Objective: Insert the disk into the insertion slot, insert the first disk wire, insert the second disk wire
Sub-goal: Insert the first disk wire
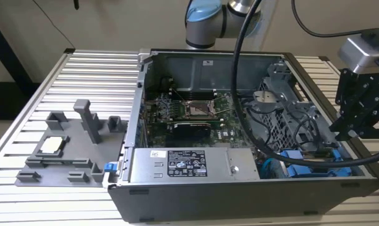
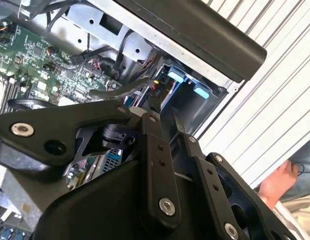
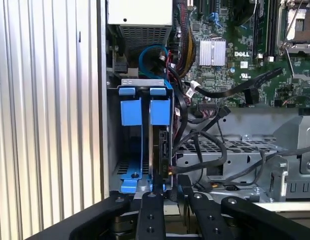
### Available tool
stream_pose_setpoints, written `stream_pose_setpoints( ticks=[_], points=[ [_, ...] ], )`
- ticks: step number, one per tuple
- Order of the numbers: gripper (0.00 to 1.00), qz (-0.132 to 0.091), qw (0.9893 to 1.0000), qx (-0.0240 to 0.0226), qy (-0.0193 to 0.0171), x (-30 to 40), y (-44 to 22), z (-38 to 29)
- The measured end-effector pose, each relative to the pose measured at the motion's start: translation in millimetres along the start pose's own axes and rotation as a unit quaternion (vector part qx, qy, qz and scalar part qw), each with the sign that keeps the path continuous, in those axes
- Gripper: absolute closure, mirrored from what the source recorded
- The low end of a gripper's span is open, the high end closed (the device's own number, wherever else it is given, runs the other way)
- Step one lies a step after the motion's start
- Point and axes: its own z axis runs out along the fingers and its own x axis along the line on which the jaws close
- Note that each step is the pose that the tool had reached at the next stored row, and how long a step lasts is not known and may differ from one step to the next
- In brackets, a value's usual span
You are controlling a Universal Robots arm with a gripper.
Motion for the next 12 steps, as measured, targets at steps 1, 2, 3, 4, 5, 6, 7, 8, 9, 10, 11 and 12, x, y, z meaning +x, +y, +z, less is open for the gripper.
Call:
stream_pose_setpoints(
  ticks=[1, 2, 3, 4, 5, 6, 7, 8, 9, 10, 11, 12],
  points=[
    [0.73, 0.0, 1.0, 0.0, -0.0002, -0.1, 0.0, 0.1],
    [0.73, 0.0, 1.0, 0.0, -0.0001, -0.8, 0.0, 0.1],
    [0.73, 0.0, 1.0, 0.0, -0.0001, -2.0, 0.0, 0.2],
    [0.73, 0.0, 1.0, 0.0, -0.0001, -4.0, 0.1, 0.3],
    [0.73, 0.0, 1.0, 0.0, -0.0001, -6.3, 0.1, 0.5],
    [0.73, 0.0, 1.0, 0.0, -0.0001, -9.1, 0.1, 0.7],
    [0.73, 0.0, 1.0, 0.0, -0.0001, -12.5, 0.1, 0.9],
    [0.73, 0.0, 1.0, 0.0, -0.0001, -15.9, 0.1, 1.2],
    [0.73, 0.0, 1.0, 0.0, -0.0001, -19.0, 0.1, 1.4],
    [0.73, 0.0, 1.0, 0.0, -0.0001, -22.5, 0.1, 1.5],
    [0.73, 0.0, 1.0, 0.0, -0.0001, -25.8, 0.1, 1.8],
    [0.73, 0.0, 1.0, 0.0, -0.0001, -29.4, 0.2, 2.0]
  ],
)
